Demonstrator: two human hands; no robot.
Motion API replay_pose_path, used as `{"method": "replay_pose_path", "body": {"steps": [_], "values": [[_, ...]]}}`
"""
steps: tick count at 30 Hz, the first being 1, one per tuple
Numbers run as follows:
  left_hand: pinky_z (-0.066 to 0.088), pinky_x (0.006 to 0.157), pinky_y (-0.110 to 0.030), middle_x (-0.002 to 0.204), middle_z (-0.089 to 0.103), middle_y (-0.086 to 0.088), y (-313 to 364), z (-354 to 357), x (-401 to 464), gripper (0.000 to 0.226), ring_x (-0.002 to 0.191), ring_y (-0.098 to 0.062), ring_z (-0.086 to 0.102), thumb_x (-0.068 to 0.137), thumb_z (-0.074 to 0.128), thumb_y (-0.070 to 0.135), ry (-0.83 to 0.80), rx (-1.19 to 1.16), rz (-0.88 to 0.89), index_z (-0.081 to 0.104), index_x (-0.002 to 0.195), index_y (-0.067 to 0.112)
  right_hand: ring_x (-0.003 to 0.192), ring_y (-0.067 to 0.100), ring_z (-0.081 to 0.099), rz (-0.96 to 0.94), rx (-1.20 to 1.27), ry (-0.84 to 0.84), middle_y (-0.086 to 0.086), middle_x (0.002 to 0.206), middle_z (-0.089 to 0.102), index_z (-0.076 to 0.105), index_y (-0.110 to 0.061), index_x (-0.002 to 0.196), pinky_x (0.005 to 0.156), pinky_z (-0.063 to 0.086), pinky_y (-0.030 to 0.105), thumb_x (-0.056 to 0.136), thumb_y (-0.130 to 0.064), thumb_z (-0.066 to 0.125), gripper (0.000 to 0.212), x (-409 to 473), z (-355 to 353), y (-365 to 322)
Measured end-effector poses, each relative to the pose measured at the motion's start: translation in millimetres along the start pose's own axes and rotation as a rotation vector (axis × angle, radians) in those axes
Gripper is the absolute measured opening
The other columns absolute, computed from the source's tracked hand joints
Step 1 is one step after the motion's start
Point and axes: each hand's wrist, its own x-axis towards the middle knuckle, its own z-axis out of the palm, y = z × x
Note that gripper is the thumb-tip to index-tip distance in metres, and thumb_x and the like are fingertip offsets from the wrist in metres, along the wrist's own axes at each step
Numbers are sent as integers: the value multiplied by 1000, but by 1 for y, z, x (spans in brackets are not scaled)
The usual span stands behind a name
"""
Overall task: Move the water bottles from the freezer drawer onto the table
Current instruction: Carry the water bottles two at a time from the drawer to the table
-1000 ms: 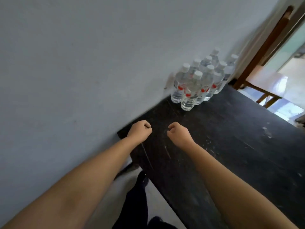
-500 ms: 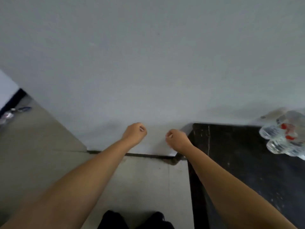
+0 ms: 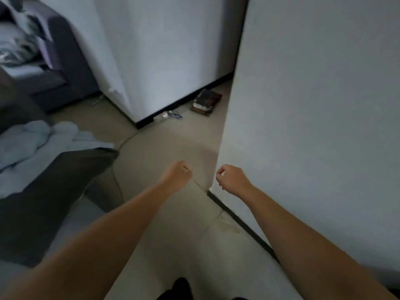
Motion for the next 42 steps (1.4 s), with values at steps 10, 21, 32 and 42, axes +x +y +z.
{"method": "replay_pose_path", "body": {"steps": [10, 21, 32, 42], "values": [[52, 78, -35, 88, 63, -7, -165, -132, -82, 17, 82, -24, 60, 89, 53, 15, 422, -138, -389, 67, 94, 6, 94, 33, 66, -468, -272, -373, 15, 100, 70, 65, -10, 103, 85, 54, 44, 91, -24, 51, 23, 32, 139, -201], [36, 61, -29, 64, 51, -12, -286, -197, -186, 32, 70, -32, 54, 87, 48, 10, 757, -251, -897, 43, 55, 14, 79, 25, 64, -963, -532, -809, 4, 82, 67, 61, -15, 80, 77, 55, 41, 88, -19, 48, 16, -4, 292, -363], [45, 83, -25, 115, 67, -11, -323, -171, -322, 28, 108, -26, 61, 92, 52, 19, 1121, -494, -1360, 64, 115, 9, 71, 20, 52, -1479, -809, -1156, 1, 74, 52, 45, -22, 68, 60, 38, 27, 95, -15, 45, 27, -151, 428, -427], [49, 90, -33, 109, 67, -11, -345, -64, -527, 19, 105, -28, 61, 89, 54, 21, 1453, -659, -1699, 68, 98, 12, 96, 31, 67, -1842, -942, -1405, 16, 101, 71, 67, -5, 101, 84, 53, 37, 95, -22, 47, 27, -391, 509, -369]]}}
